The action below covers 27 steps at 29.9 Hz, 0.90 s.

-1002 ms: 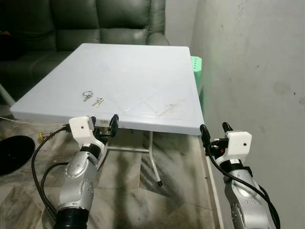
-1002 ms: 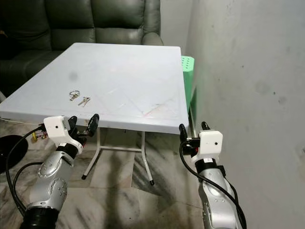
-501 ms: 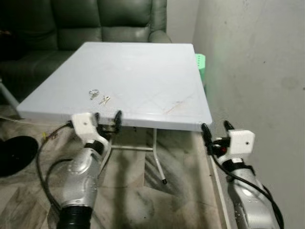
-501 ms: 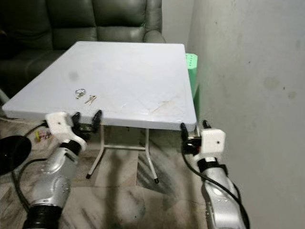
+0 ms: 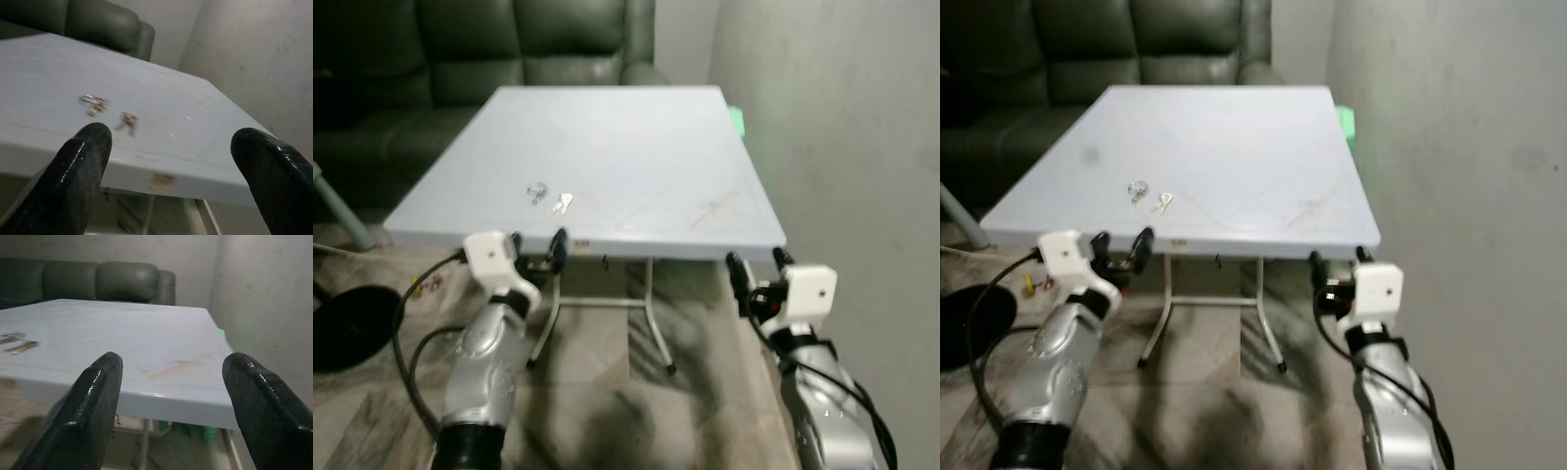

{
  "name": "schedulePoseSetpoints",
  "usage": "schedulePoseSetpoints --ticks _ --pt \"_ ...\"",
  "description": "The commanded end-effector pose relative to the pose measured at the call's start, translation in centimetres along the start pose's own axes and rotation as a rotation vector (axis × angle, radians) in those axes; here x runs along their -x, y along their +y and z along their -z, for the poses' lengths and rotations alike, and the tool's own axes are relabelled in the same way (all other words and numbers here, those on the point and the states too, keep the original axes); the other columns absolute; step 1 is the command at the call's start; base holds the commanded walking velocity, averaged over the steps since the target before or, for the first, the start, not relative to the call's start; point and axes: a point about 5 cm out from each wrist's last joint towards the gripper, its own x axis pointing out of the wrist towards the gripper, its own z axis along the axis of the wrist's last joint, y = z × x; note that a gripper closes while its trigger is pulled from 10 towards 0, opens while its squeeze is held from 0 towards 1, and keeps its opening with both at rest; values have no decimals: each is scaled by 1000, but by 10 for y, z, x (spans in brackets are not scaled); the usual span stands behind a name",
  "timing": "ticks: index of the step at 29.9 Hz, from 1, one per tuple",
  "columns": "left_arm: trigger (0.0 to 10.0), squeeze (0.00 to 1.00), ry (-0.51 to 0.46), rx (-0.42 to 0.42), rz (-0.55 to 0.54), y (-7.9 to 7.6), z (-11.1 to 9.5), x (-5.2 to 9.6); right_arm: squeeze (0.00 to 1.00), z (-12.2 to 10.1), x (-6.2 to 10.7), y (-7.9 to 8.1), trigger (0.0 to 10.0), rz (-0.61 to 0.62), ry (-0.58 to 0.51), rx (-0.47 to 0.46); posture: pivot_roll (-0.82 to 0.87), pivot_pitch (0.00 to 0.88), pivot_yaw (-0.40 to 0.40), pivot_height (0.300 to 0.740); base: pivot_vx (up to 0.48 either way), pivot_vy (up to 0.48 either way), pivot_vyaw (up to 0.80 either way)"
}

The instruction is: Hang keys on a hook

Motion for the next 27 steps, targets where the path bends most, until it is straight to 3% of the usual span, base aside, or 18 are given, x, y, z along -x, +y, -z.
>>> schedulePoseSetpoints --ticks 1,27 --pt "10000 0 -13 -17 -23 8 -6 1 0 -5 -3 9 10000 -30 -19 -15 -84 0 -20 740 0 480 0" --pt "10000 0 -5 -19 -29 8 -6 -1 0 -5 -3 10 10000 -33 -13 -20 -80 0 -23 740 0 480 0"
